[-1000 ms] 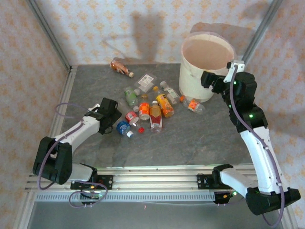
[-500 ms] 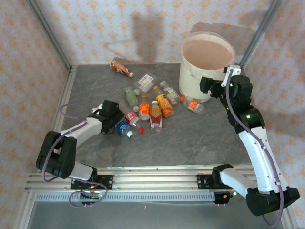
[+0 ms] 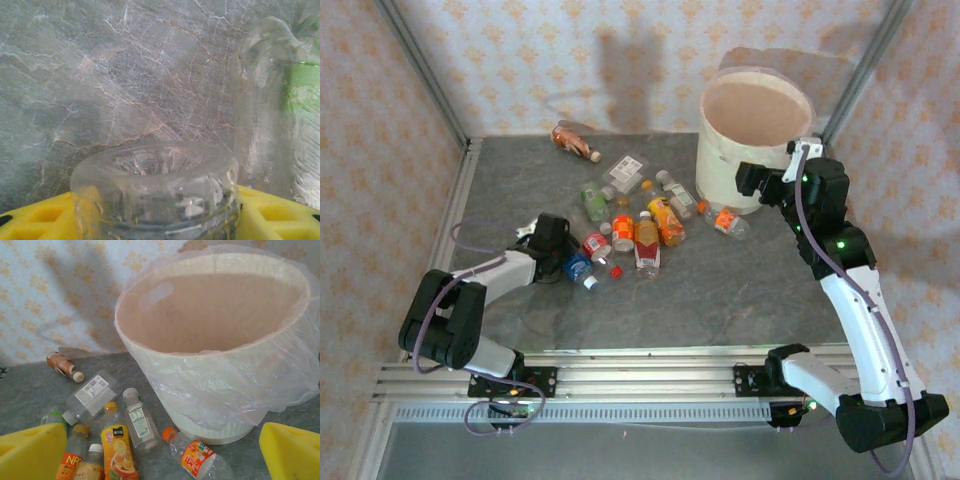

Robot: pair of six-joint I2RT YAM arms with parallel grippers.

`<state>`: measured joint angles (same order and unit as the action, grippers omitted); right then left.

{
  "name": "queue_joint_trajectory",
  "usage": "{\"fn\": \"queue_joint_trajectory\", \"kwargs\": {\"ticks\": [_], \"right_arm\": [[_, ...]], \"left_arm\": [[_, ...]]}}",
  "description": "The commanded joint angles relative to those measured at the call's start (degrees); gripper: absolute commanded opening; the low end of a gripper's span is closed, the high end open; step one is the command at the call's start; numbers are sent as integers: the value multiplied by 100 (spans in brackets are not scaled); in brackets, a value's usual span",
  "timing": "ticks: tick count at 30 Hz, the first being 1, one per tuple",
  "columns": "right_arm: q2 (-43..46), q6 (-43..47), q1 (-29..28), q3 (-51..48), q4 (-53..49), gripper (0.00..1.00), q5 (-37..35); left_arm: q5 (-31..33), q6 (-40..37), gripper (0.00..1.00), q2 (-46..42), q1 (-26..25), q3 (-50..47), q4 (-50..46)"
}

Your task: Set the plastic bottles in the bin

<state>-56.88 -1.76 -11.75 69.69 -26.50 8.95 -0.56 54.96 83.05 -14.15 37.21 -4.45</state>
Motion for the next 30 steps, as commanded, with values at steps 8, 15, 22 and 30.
{"fn": "queue_joint_trajectory", "kwargs": {"ticks": [8, 15, 22, 30], "right_arm": [[201, 105, -7, -340, 422, 99, 1194], [125, -1, -14, -502, 682, 99, 1866], [11, -1021, -151, -1016, 1557, 99, 2581], [-72, -1020, -1040, -1242, 1417, 99, 2580]], "left_arm": [[1012, -606, 59, -1767, -103, 99, -1055], [884, -805, 58, -2662, -848, 612, -1167], [-211, -758, 57, -1922, -1532, 1182, 288], [-1268, -1118, 56, -812, -1970, 2313, 906]]}}
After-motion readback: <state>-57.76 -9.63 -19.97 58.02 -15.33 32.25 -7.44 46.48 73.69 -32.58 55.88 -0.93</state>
